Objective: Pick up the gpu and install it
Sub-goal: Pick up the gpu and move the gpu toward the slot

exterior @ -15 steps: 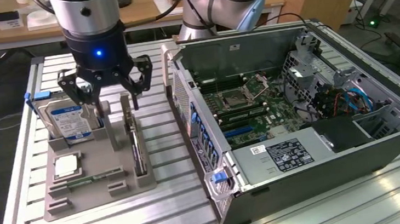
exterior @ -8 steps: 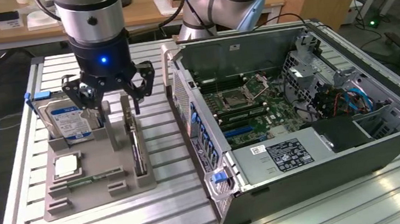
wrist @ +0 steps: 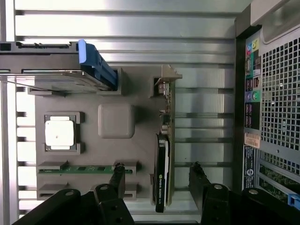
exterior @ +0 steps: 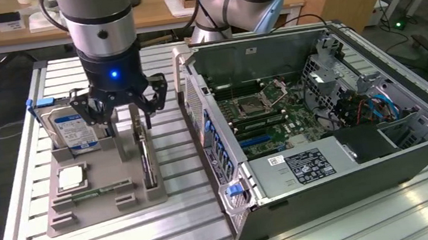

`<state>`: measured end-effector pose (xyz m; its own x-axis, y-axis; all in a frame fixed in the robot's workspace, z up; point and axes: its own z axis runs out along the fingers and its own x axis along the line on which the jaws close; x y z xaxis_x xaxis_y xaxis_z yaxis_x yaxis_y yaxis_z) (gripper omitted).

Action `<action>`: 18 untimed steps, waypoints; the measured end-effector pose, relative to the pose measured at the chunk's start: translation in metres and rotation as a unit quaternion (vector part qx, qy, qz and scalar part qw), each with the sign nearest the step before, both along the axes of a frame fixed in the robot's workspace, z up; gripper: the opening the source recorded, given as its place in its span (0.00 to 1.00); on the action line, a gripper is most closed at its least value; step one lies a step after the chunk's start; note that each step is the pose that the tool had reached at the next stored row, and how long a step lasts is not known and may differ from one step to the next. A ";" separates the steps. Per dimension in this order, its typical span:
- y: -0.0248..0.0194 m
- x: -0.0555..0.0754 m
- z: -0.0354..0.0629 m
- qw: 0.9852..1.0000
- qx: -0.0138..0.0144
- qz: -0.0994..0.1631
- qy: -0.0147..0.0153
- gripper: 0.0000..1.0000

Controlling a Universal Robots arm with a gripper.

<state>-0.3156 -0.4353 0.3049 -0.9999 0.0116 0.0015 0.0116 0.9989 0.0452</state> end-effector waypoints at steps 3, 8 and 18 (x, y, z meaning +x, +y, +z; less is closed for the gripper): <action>-0.0001 0.000 -0.0053 1.000 0.000 0.000 0.000 0.66; -0.0001 0.000 -0.0131 1.000 0.000 0.001 -0.002 0.66; -0.0001 0.000 -0.0272 1.000 0.000 0.001 -0.002 0.66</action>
